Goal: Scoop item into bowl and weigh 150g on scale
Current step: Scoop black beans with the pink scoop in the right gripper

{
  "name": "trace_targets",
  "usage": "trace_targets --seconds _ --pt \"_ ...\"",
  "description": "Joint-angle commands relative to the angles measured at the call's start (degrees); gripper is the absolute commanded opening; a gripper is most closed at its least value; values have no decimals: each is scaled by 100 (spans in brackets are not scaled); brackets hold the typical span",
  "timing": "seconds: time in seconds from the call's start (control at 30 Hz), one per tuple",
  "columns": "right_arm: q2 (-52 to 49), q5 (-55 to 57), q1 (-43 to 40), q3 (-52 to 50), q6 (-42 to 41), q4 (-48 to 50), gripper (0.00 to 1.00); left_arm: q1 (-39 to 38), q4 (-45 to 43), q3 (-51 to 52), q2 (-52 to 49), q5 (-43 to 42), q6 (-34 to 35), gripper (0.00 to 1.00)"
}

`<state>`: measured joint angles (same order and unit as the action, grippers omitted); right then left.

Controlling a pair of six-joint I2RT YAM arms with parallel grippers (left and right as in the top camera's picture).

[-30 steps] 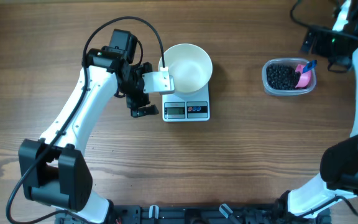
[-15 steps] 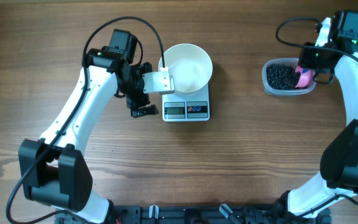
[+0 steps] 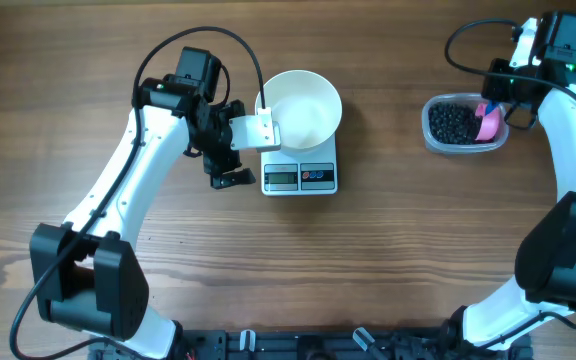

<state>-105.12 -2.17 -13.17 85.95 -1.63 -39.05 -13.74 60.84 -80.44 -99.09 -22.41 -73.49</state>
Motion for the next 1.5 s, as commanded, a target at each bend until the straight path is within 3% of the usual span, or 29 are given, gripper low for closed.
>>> trace_targets --seconds 0.0,0.2,0.3,0.43,0.73,0.9,1.03,1.17,1.3,1.47 --pt "-140 -74 7 13 4 -155 66 37 4 0 72 -68 -129 100" --pt "-140 -76 7 -184 -4 -262 59 37 4 0 72 -68 -129 100" --pt "-140 -76 9 -221 -2 -343 42 37 4 0 72 -68 -129 100" --pt "-140 -74 9 -227 -2 -420 30 37 4 0 72 -68 -129 100" --pt "-140 186 7 -533 13 -85 22 37 4 0 72 -68 -129 100" --pt "-140 111 7 -533 -2 212 41 37 4 0 72 -68 -129 100" --pt "-140 15 7 -533 -2 199 42 37 4 0 72 -68 -129 100" --pt "-140 11 7 -533 2 494 34 37 4 0 72 -68 -129 100" --pt "-140 11 7 -533 4 629 17 37 4 0 72 -68 -129 100" --pt "-140 136 7 -533 22 42 11 37 4 0 72 -68 -129 100"
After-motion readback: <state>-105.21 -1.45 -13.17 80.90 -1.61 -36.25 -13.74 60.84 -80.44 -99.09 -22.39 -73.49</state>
